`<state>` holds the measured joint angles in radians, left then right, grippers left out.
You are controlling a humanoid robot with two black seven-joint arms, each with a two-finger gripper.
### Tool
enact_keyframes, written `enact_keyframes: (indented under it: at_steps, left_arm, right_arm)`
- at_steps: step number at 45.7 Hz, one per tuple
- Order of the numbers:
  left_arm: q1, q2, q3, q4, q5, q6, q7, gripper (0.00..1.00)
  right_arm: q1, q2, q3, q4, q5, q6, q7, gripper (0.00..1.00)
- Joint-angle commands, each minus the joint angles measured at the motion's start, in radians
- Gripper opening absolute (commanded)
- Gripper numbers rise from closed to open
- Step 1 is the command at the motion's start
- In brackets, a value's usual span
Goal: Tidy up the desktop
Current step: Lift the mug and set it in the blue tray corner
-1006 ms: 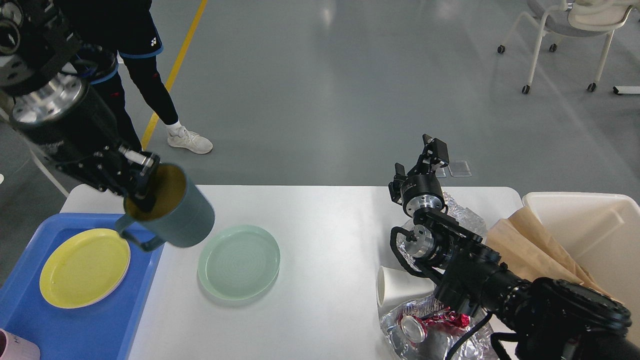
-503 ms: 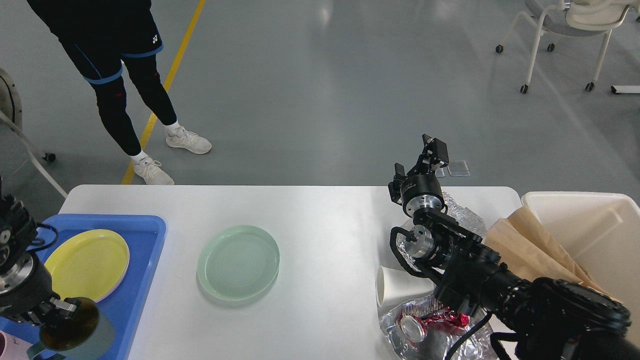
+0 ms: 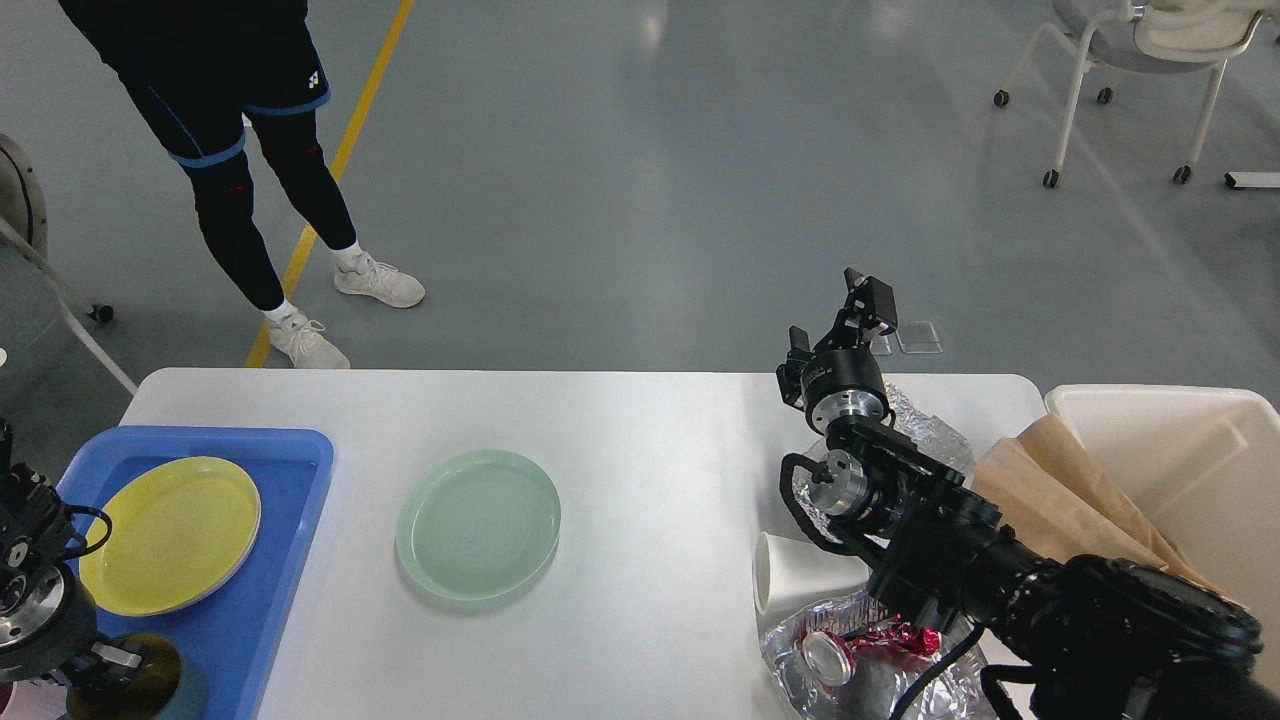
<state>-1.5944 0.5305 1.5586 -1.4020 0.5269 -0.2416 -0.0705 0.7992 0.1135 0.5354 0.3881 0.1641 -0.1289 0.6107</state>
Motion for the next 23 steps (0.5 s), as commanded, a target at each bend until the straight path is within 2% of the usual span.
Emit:
enact_keyframes:
  at_steps: [1,3,5,6,16,20,23]
  left_arm:
    - [0.005,-0.004,-0.022,0.005,-0.014,-0.010,-0.003,0.47]
    - [0.005,0.000,-0.025,0.003,-0.015,-0.015,-0.012,0.70]
    - [0.004,0.003,-0.026,0.003,-0.019,-0.024,-0.015,0.97]
    - [0.001,0.005,-0.026,0.005,-0.022,-0.030,-0.015,0.99]
    - [-0.071,0.034,-0.017,0.020,-0.080,-0.126,-0.015,0.99]
    - [-0.160,0.066,-0.015,0.027,-0.079,-0.247,-0.017,0.99]
    - [-0.266,0.089,-0.018,0.031,-0.079,-0.391,-0.017,0.99]
  right_arm:
    - [0.000,0.000,0.000,0.000,0.000,0.000,0.000,1.00]
    - [0.000,0.000,0.000,0.000,0.000,0.000,0.001,1.00]
    - [0.000,0.000,0.000,0.000,0.000,0.000,0.000,1.00]
    - [0.000,0.000,0.000,0.000,0.000,0.000,0.001,1.00]
    - [0.000,0.000,0.000,0.000,0.000,0.000,0.001,1.00]
    - [0.000,0.000,0.000,0.000,0.000,0.000,0.001,1.00]
    - [0.000,0.000,0.000,0.000,0.000,0.000,0.000,1.00]
